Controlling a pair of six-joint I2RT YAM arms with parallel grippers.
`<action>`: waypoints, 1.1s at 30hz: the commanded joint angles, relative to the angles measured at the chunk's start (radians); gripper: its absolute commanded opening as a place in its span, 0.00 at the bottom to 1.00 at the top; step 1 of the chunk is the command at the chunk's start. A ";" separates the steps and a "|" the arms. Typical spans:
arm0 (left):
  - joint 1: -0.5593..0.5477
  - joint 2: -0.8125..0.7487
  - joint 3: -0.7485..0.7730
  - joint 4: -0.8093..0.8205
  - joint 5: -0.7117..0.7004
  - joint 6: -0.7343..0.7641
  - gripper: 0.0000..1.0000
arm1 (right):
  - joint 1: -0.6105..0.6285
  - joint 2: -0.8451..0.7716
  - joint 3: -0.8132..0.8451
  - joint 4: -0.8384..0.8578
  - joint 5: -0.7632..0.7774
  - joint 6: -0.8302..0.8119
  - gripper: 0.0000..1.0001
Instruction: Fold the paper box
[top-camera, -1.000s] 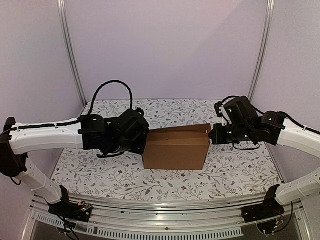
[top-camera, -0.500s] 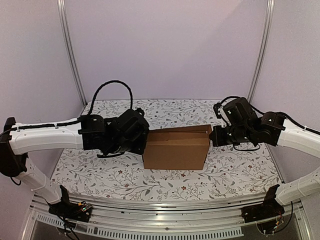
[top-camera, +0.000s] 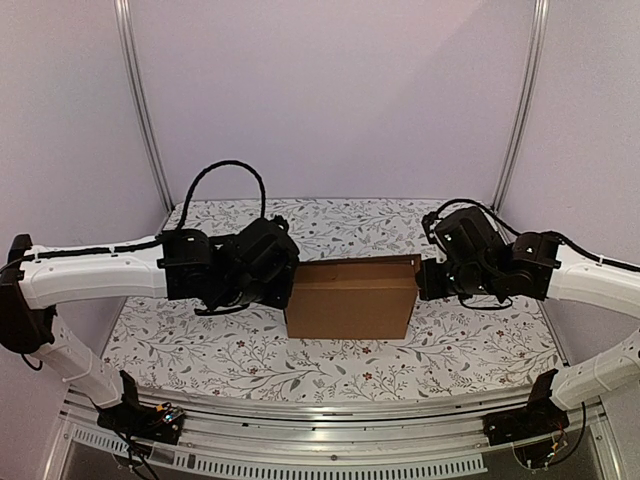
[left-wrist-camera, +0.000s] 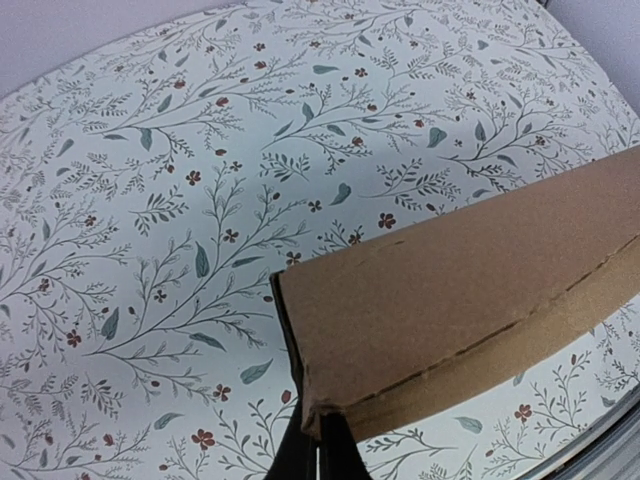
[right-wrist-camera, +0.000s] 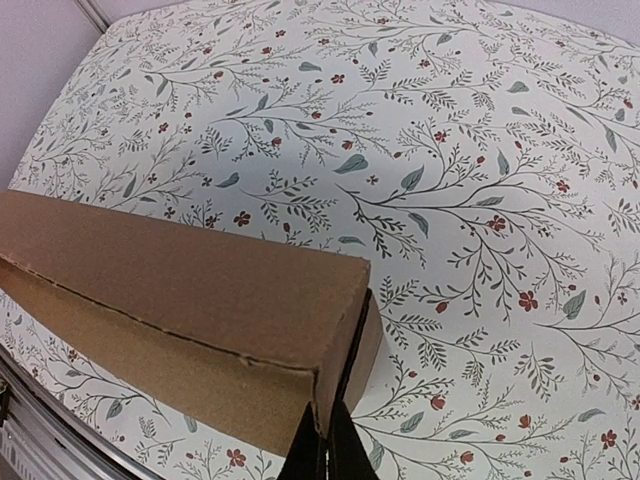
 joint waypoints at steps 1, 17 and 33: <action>-0.018 0.041 -0.011 -0.078 0.059 0.002 0.00 | 0.036 0.028 -0.056 -0.007 -0.019 0.023 0.00; -0.019 0.054 -0.011 -0.079 0.062 -0.012 0.00 | 0.046 -0.061 -0.006 0.007 0.036 0.007 0.35; -0.019 0.054 -0.002 -0.095 0.056 -0.008 0.00 | 0.034 -0.007 0.078 -0.036 0.168 -0.105 0.31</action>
